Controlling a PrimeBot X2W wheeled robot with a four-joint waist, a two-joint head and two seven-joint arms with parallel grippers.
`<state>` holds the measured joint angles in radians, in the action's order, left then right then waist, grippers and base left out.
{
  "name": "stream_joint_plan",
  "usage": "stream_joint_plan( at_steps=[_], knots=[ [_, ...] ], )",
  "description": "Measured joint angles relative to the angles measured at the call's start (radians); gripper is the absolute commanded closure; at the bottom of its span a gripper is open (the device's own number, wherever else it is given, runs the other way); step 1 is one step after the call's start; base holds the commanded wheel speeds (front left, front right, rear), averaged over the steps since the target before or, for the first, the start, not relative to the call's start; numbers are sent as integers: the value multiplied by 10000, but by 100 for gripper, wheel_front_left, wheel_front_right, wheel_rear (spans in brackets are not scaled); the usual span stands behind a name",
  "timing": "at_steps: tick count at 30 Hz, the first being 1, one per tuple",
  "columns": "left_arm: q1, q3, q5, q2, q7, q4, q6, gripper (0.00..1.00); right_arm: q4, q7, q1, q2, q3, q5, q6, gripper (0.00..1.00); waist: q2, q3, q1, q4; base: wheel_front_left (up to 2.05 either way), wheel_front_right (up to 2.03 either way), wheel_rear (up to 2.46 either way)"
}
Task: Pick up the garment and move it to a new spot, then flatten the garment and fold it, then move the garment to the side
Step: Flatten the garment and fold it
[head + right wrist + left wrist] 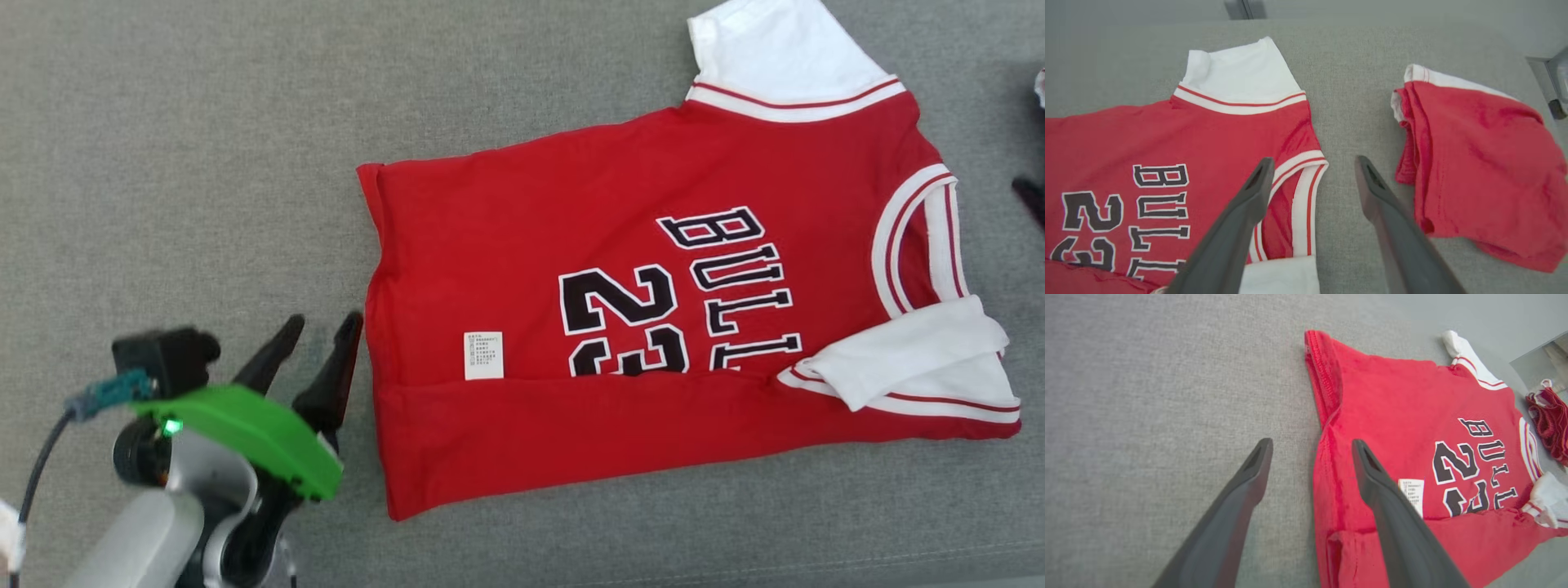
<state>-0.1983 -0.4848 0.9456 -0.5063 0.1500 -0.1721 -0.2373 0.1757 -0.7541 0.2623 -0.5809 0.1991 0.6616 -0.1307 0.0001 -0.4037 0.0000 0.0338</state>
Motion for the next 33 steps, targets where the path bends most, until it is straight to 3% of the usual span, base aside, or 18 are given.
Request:
stream_joint_plan(
  at_steps=[4, 10, 18, 24, 33],
  knots=[
    [-2278, -56, -320, 439, 382, 853, 82, 0, -594, 96, 2797, 311, -525, -1087, 0, 0, 0, -699, 0, 132, 0, 0, 0],
    [-4652, -543, -688, 1557, 499, 2786, 583, 0, -2987, 499, 5878, 1045, -1546, -2485, -2, 0, 0, -1865, 1, 524, 0, 0, 0],
    [-5635, -1160, -857, 2383, 453, 3902, 1145, 0, -5567, 1714, 7292, 1377, -1965, -3584, -2, 0, 0, -2467, 2, 1446, 0, 0, 0],
    [-5854, -1321, -903, 2510, 412, 4176, 1333, 0, -6752, 2324, 7771, 1490, -2180, -3760, -4, 0, 0, -2624, 1, 1834, 0, 0, 0],
    [-5914, -1386, -871, 2470, 556, 4098, 1402, 0, -7739, 2706, 8333, 1277, -2203, -4082, -10, 0, 0, -2651, 1, 1785, 0, 0, 0]
  ],
)
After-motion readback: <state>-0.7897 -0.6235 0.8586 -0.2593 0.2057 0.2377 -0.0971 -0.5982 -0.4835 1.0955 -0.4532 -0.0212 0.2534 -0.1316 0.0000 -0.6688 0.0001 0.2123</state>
